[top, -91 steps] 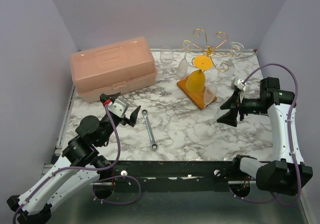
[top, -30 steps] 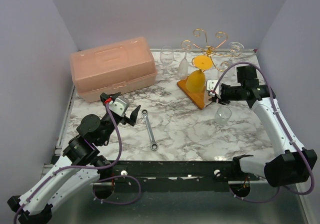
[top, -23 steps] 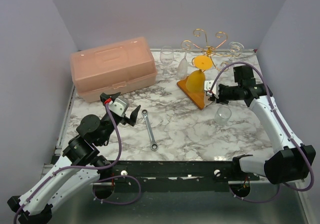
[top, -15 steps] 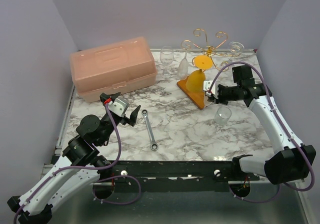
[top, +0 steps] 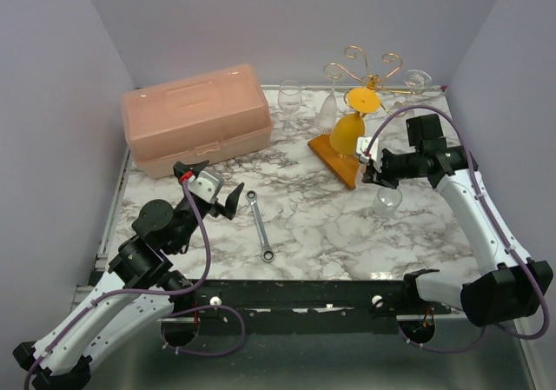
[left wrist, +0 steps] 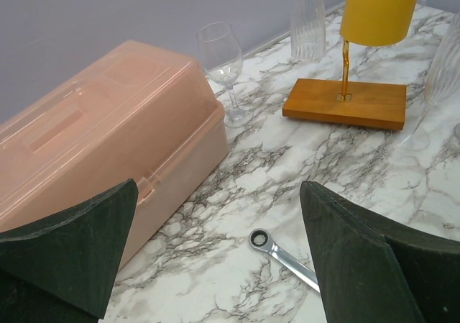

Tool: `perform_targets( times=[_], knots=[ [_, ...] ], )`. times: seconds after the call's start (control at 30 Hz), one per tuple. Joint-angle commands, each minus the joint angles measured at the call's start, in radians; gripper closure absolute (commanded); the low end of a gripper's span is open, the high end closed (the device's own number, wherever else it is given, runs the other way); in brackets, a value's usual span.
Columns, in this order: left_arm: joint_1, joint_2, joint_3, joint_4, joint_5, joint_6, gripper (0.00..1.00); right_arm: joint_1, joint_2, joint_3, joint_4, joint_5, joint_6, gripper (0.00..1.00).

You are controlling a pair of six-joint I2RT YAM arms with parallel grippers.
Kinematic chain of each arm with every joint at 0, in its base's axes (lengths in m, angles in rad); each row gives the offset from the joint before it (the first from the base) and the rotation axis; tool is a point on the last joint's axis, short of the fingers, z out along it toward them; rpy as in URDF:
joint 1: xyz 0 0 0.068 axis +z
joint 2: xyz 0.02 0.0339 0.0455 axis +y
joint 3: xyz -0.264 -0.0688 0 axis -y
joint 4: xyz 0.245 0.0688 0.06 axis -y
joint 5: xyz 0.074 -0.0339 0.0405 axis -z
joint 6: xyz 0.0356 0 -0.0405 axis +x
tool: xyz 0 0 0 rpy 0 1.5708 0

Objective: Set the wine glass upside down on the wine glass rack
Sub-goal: Pick up the wine glass at the center of the board.

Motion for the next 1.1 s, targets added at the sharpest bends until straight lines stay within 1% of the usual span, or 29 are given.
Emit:
perform_targets(
  times=[0.0, 0.7, 1.07],
  knots=[
    [0.007, 0.000, -0.002, 0.019, 0.027, -0.015, 0.01, 0.009, -0.054, 0.014, -0.018, -0.054, 0.067, 1.00],
    [0.010, -0.005, -0.005, 0.020, 0.025, -0.015, 0.01, 0.021, -0.026, -0.023, 0.009, -0.048, 0.077, 1.00],
    [0.012, -0.007, -0.004, 0.020, 0.025, -0.015, 0.01, 0.030, -0.013, -0.018, -0.018, -0.047, 0.073, 1.00]
  ],
)
